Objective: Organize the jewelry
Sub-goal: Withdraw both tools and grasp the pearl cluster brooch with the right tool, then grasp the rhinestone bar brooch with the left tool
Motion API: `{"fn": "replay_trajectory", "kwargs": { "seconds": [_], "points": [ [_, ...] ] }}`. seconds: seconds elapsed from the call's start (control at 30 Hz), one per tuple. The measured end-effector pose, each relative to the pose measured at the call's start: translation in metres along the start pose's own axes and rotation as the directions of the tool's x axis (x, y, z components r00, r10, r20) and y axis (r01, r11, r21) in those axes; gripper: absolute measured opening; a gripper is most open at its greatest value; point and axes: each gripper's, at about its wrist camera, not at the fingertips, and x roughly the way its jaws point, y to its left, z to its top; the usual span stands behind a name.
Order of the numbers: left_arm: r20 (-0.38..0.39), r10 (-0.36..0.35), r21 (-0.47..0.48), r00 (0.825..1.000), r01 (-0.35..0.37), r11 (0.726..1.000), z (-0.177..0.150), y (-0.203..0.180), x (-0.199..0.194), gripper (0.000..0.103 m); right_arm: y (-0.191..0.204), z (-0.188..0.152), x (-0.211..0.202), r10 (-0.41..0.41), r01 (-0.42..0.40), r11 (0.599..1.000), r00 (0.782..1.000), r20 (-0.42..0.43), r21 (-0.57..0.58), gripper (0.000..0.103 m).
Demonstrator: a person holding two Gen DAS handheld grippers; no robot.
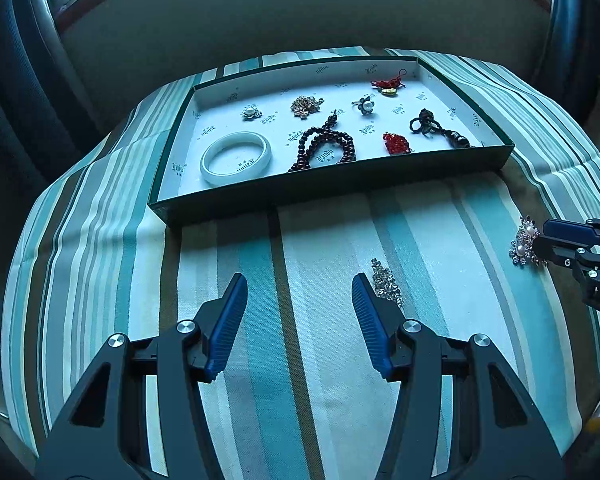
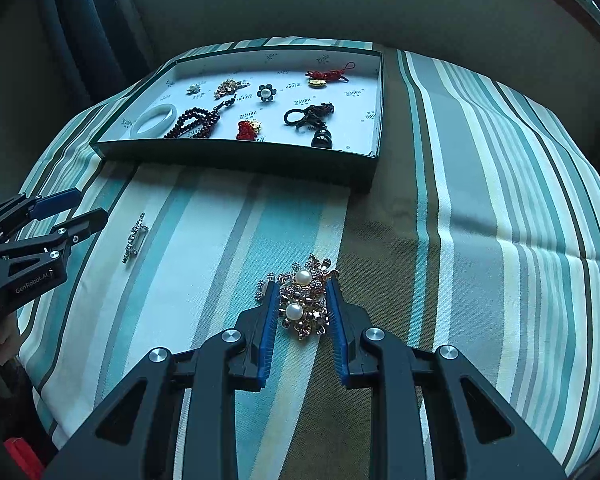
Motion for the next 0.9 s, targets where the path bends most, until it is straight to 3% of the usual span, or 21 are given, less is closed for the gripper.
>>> {"fn": "replay_trajectory", "kwargs": {
  "seconds": [0.07,0.1,0.67,0.9],
  "points": [
    [0.002,0.002,0.001,1.0,-0.002,1.0,0.0,-0.001,0.0,0.054,-0.001,-0.001,0.0,-0.004,0.004,1.0,1.0,0.004,0.003,0.043],
    [0.002,0.001,0.001,1.0,-0.001,1.0,0.0,-0.001,0.0,0.054,-0.001,-0.001,0.0,-0.007,0.007,1.0,1.0,0.008,0.004,0.045],
    [-0.01,-0.023,0.005,1.0,0.023,1.0,-0.001,-0.006,0.006,0.054,0.001,-0.003,0.016,0.005,-0.004,1.0,1.0,-0.018,0.006,0.045],
    [-0.013,-0.03,0.003,0.999,0.03,1.0,-0.001,-0.007,0.007,0.054,0.005,-0.004,0.015,0.015,-0.015,1.0,1.0,-0.016,-0.005,0.038]
  ]
}}
